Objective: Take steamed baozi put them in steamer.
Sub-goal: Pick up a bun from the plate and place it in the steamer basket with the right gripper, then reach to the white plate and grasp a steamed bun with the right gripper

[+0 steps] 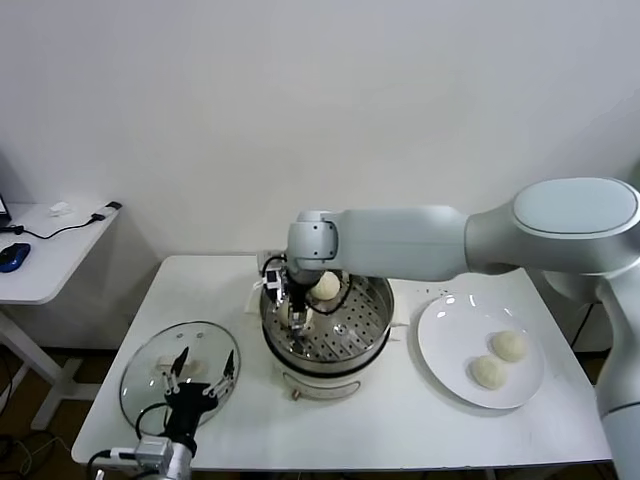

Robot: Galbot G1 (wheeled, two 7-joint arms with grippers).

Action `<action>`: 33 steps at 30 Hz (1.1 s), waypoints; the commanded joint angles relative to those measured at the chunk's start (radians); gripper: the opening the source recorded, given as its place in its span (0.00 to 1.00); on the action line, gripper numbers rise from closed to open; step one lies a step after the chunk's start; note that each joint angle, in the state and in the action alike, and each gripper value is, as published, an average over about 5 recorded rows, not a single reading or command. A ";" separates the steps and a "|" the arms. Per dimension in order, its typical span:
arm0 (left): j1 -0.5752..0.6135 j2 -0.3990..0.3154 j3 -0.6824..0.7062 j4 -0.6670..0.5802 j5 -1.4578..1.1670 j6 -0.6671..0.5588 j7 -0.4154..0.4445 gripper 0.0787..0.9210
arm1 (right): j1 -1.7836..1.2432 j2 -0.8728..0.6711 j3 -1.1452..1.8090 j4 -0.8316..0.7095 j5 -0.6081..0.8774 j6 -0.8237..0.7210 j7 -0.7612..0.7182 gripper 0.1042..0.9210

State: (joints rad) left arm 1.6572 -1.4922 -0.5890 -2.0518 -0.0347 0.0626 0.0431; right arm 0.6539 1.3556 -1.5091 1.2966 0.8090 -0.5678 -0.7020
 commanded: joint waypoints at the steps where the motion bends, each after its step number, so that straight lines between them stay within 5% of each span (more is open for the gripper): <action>1: -0.001 0.003 0.002 0.002 0.001 0.000 0.001 0.88 | 0.106 -0.126 0.031 0.027 -0.051 0.137 -0.150 0.88; 9: 0.002 0.010 0.006 0.005 0.001 -0.002 0.003 0.88 | 0.267 -0.491 -0.041 0.098 -0.067 0.327 -0.366 0.88; 16: -0.001 0.014 0.012 0.009 0.002 -0.001 0.005 0.88 | 0.345 -0.731 -0.244 0.084 -0.251 0.432 -0.447 0.88; 33: 0.001 0.000 0.017 0.027 0.015 -0.006 0.005 0.88 | 0.019 -0.860 -0.210 0.074 -0.538 0.434 -0.391 0.88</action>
State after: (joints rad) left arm 1.6581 -1.4913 -0.5719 -2.0271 -0.0210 0.0567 0.0478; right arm 0.8029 0.5819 -1.7359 1.3685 0.3841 -0.1591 -1.0871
